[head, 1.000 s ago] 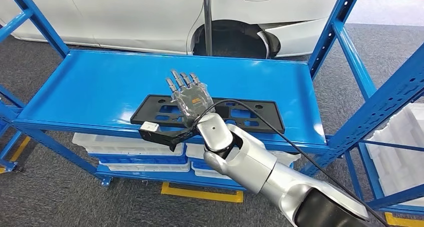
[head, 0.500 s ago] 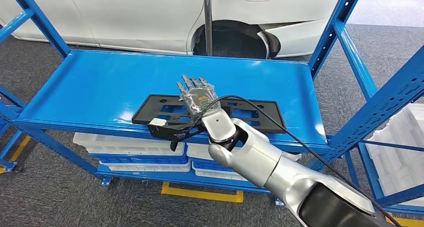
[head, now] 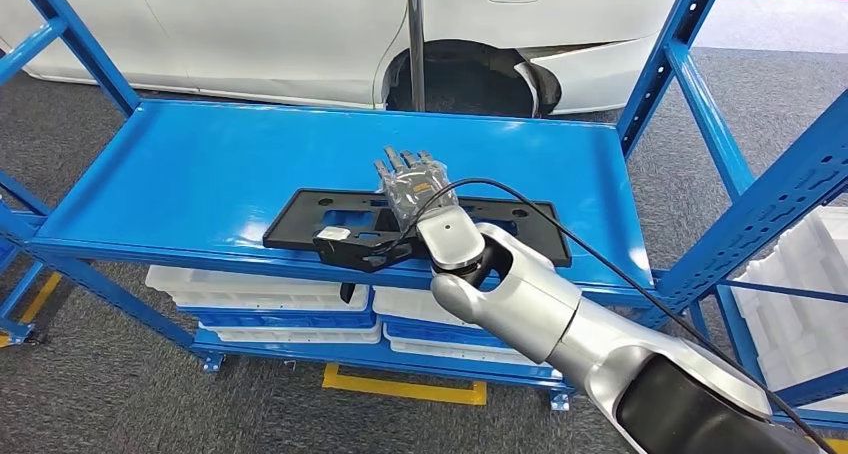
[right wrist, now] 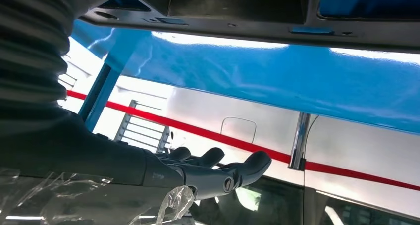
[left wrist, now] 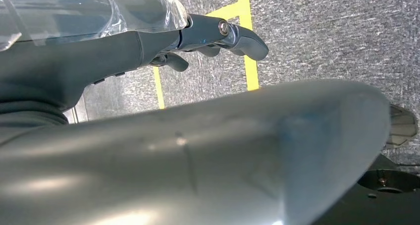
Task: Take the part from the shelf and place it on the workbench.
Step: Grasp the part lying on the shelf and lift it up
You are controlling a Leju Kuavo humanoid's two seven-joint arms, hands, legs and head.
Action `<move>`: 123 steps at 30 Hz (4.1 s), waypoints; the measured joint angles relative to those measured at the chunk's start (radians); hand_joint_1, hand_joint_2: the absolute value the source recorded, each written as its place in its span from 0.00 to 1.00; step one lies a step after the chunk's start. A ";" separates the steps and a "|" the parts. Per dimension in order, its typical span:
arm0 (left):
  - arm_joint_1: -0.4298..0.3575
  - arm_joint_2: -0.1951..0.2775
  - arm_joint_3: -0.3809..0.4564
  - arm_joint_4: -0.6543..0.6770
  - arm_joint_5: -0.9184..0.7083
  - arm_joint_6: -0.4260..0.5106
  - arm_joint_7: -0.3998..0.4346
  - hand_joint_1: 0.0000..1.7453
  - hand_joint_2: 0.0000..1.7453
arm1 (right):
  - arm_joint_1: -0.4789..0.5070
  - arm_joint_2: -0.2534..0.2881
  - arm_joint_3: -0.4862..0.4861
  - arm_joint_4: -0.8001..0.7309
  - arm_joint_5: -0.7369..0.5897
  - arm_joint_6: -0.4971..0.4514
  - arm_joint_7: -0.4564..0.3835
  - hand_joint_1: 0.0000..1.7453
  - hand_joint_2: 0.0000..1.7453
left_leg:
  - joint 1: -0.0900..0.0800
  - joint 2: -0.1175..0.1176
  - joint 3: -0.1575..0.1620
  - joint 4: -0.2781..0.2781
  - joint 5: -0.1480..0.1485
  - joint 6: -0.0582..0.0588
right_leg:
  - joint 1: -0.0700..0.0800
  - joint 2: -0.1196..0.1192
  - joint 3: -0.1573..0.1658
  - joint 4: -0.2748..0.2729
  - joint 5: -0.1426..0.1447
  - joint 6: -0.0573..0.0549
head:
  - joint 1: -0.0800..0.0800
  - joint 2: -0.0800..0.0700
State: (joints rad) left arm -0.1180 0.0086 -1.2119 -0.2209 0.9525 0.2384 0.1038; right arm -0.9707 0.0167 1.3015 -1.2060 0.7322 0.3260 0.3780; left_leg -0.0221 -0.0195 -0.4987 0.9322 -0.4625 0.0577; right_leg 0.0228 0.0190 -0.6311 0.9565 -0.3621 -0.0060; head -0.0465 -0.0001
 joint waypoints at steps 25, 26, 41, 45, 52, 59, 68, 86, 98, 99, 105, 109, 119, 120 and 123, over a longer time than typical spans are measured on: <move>0.001 0.003 0.007 0.000 0.031 0.002 0.000 0.00 0.00 | -0.068 -0.063 0.048 -0.141 -0.071 0.072 0.072 0.00 1.00 | 0.000 0.000 0.000 0.000 0.000 0.000 | 0.000 0.000 0.000 0.000 0.000 0.000 | 0.000 0.000; 0.001 0.004 0.009 0.000 0.032 0.002 0.000 0.00 0.00 | -0.071 -0.066 0.049 -0.149 -0.076 0.078 0.076 0.00 1.00 | 0.000 0.000 0.000 0.000 0.000 0.000 | 0.000 0.000 0.000 0.000 0.000 0.000 | 0.000 0.000; 0.001 0.004 0.020 0.000 0.035 0.004 0.000 0.00 0.00 | -0.085 -0.098 0.088 -0.200 -0.172 0.128 0.098 0.00 1.00 | 0.000 0.000 0.000 0.000 0.000 0.000 | 0.000 0.000 0.000 0.000 0.000 0.000 | 0.000 0.000; 0.001 0.004 0.020 0.000 0.035 0.005 0.000 0.00 0.00 | -0.083 -0.107 0.105 -0.201 -0.193 0.141 0.100 0.00 1.00 | 0.000 0.000 0.000 0.000 0.000 0.000 | 0.000 0.000 0.000 0.000 0.000 0.000 | 0.000 0.000; 0.001 0.004 0.020 0.000 0.034 0.015 0.000 0.00 0.00 | -0.077 -0.122 0.135 -0.209 -0.208 0.147 0.101 0.00 1.00 | 0.000 0.000 0.000 0.000 0.000 0.000 | 0.000 0.000 0.000 0.000 0.000 0.000 | 0.000 0.000; 0.001 0.004 0.020 0.000 0.034 0.017 0.000 0.00 0.00 | -0.071 -0.131 0.152 -0.209 -0.220 0.151 0.101 0.00 1.00 | 0.000 0.000 0.000 0.000 0.000 0.000 | 0.000 0.000 0.000 0.000 0.000 0.000 | 0.000 0.000; 0.001 0.004 0.020 0.000 0.035 0.017 0.000 0.00 0.00 | -0.056 -0.138 0.167 -0.214 -0.261 0.146 0.099 0.00 1.00 | 0.000 0.000 0.000 0.000 0.000 0.000 | 0.000 0.000 0.000 0.000 0.000 0.000 | 0.000 0.000; 0.001 0.004 0.020 0.000 0.028 0.002 0.000 0.00 0.00 | 0.002 -0.128 0.145 -0.112 -0.361 -0.053 0.024 0.00 1.00 | 0.000 0.000 0.000 0.000 0.000 0.000 | 0.000 0.000 0.000 0.000 0.000 0.000 | 0.000 0.000; 0.001 0.004 0.019 0.000 0.023 0.002 0.000 0.00 0.00 | 0.021 -0.111 0.115 -0.064 -0.386 -0.078 0.019 0.00 1.00 | 0.000 0.000 0.000 0.000 0.000 0.000 | 0.000 0.000 0.000 0.000 0.000 0.000 | 0.000 0.000; 0.001 0.004 0.019 0.000 0.021 0.002 0.000 0.00 0.00 | 0.021 -0.109 0.115 -0.061 -0.386 -0.078 0.019 0.00 1.00 | 0.000 0.000 0.000 0.000 0.000 0.000 | 0.000 0.000 0.000 0.000 0.000 0.000 | 0.000 0.000; 0.001 0.004 0.019 0.000 0.017 0.002 0.000 0.00 0.00 | 0.028 -0.104 0.109 -0.047 -0.390 -0.081 0.019 0.00 1.00 | 0.000 0.000 0.000 0.000 0.000 0.000 | 0.000 0.000 0.000 0.000 0.000 0.000 | 0.000 0.000; 0.001 0.004 0.019 0.000 0.017 0.002 0.000 0.00 0.00 | 0.037 -0.103 0.107 -0.038 -0.387 -0.088 0.019 0.00 1.00 | 0.000 0.000 0.000 0.000 0.000 0.000 | 0.000 0.000 0.000 0.000 0.000 0.000 | 0.000 0.000; 0.001 0.004 0.019 0.000 0.018 0.002 0.000 0.00 0.00 | 0.060 -0.099 0.105 -0.014 -0.375 -0.116 0.011 0.00 1.00 | 0.000 0.000 0.000 0.000 0.000 0.000 | 0.000 0.000 0.000 0.000 0.000 0.000 | 0.000 0.000; 0.001 0.004 0.019 0.000 0.018 0.002 0.000 0.00 0.00 | 0.063 -0.098 0.104 -0.013 -0.373 -0.120 0.011 0.00 1.00 | 0.000 0.000 0.000 0.000 0.000 0.000 | 0.000 0.000 0.000 0.000 0.000 0.000 | 0.000 0.000; 0.001 0.004 0.019 0.000 0.018 0.002 0.000 0.00 0.00 | 0.071 -0.096 0.098 -0.006 -0.365 -0.134 0.010 0.00 1.00 | 0.000 0.000 0.000 0.000 0.000 0.000 | 0.000 0.000 0.000 0.000 0.000 0.000 | 0.000 0.000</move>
State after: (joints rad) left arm -0.1175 0.0122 -1.1929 -0.2209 0.9701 0.2403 0.1038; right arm -0.9001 -0.0796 1.3996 -1.2119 0.3667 0.1924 0.3881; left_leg -0.0221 -0.0197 -0.4989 0.9322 -0.4625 0.0577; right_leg 0.0226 0.0187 -0.6309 0.9565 -0.3621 -0.0060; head -0.0465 -0.0001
